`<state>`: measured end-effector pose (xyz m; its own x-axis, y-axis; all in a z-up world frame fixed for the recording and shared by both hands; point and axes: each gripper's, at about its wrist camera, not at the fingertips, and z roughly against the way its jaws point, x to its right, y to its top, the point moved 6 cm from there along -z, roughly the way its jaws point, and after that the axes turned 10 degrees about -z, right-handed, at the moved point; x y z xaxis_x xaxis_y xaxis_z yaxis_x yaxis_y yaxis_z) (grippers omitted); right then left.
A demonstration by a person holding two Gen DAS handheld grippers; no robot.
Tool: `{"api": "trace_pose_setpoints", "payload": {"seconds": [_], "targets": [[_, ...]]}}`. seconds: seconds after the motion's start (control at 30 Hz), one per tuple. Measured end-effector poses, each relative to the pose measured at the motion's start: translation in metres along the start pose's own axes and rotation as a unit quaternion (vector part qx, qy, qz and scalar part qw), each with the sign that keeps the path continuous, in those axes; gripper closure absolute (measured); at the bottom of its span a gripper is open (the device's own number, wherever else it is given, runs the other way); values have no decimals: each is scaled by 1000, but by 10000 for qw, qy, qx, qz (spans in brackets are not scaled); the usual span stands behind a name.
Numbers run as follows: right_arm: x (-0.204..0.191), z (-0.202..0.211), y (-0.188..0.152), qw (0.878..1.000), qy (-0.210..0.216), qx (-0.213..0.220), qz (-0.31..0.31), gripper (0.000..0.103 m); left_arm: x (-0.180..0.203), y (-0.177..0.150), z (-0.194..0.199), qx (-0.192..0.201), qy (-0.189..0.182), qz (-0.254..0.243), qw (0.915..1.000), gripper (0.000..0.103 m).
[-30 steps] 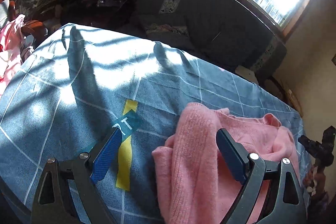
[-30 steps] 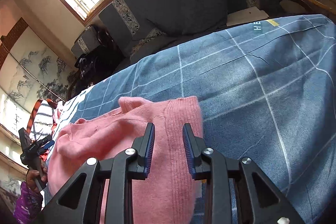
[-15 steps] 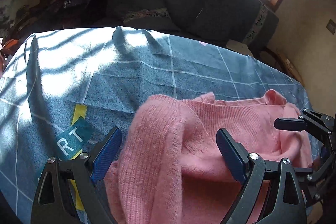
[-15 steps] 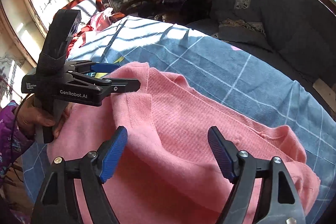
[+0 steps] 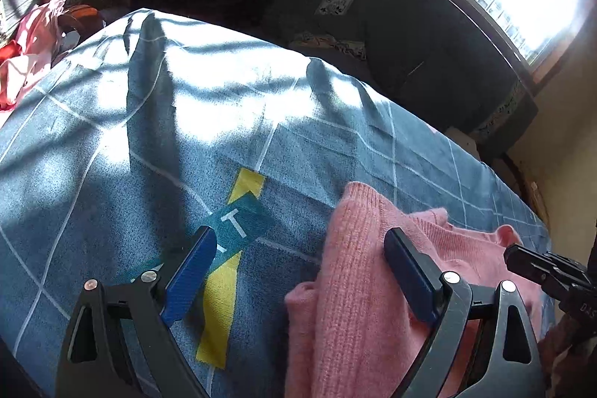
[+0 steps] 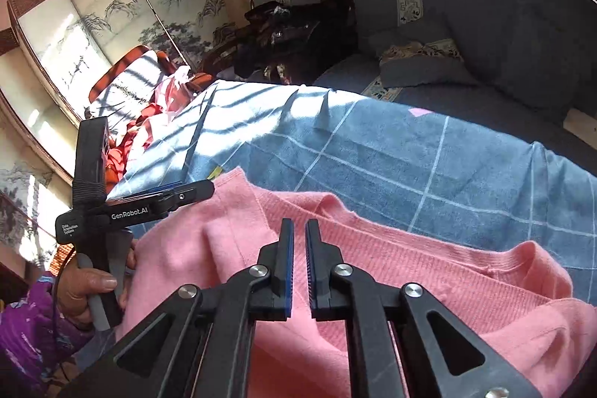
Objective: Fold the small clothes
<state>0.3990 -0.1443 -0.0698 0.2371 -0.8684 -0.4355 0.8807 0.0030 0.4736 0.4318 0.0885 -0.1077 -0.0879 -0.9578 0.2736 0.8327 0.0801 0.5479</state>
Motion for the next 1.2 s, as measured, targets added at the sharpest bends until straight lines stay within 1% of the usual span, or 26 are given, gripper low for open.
{"api": "trace_pose_setpoints", "payload": {"seconds": [0.07,0.13,0.2,0.23,0.27,0.3,0.33,0.37,0.5,0.53,0.57,0.6,0.63,0.67,0.7,0.77,0.8,0.83,0.9,0.93,0.97,1.0,1.03,1.07,1.13,1.2], "targets": [[-2,-19,-7,9992,-79,-388,-49,91,-1,-3,7,126,-8,105,9999,12],[-4,-36,-13,9977,-62,-662,-94,80,-3,-7,19,244,96,185,9995,12],[-10,-48,-21,9938,450,-951,-359,66,-3,-13,33,301,230,182,9991,12],[-15,-52,-25,9922,617,-1010,-387,63,-1,-16,39,304,220,123,9992,12],[-19,-52,-26,9941,536,-907,-263,65,2,-21,44,272,145,56,9995,12],[-22,-51,-26,9971,289,-708,-21,87,5,-27,49,248,105,3,9996,12],[-26,-48,-24,9984,74,-513,209,103,7,-33,54,255,128,-58,9996,12],[-30,-44,-20,9988,-80,-323,369,98,9,-40,58,257,151,-131,9995,12],[-48,-24,8,9939,-635,447,788,99,18,-66,58,58,130,-414,9990,12],[-53,-20,13,9933,-614,572,789,99,21,-72,55,-30,58,-456,9989,12],[-57,-16,21,9944,-452,611,740,99,23,-75,52,-88,-7,-480,9988,12],[-59,-14,24,9961,-247,551,643,98,24,-78,51,-86,-4,-502,9987,12],[-58,-17,25,9983,11,358,458,97,24,-79,50,-47,20,-534,9986,12],[-55,-23,24,9994,281,52,219,93,23,-80,47,-56,46,-572,9983,9],[-49,-31,21,9988,401,-263,-34,83,22,-83,42,-147,104,-577,9982,8],[-36,-45,12,9979,263,-519,-272,68,21,-87,44,42,208,-603,9980,6],[-32,-53,6,9972,237,-628,-335,65,21,-90,43,49,296,-628,9976,5],[-29,-59,3,9959,288,-737,-444,64,23,-92,44,122,356,-692,9969,5],[-27,-73,-6,9906,638,-937,-762,62,22,-94,44,171,391,-682,9968,5],[-30,-78,-10,9878,853,-998,-833,62,22,-94,45,203,382,-665,9969,5],[-34,-81,-12,9884,868,-974,-776,62,22,-94,45,232,391,-653,9968,5],[-37,-84,-13,9912,721,-905,-640,64,22,-95,45,250,421,-657,9966,5],[-40,-86,-13,9932,612,-844,-508,70,22,-95,45,264,449,-665,9964,4],[-44,-85,-11,9949,538,-758,-389,98,22,-96,45,290,464,-655,9964,4],[-52,-75,1,9995,94,-300,0,97,22,-97,46,341,485,-626,9963,4],[-66,-57,18,9979,-360,288,448,97,22,-97,47,372,504,-609,9962,4]]}}
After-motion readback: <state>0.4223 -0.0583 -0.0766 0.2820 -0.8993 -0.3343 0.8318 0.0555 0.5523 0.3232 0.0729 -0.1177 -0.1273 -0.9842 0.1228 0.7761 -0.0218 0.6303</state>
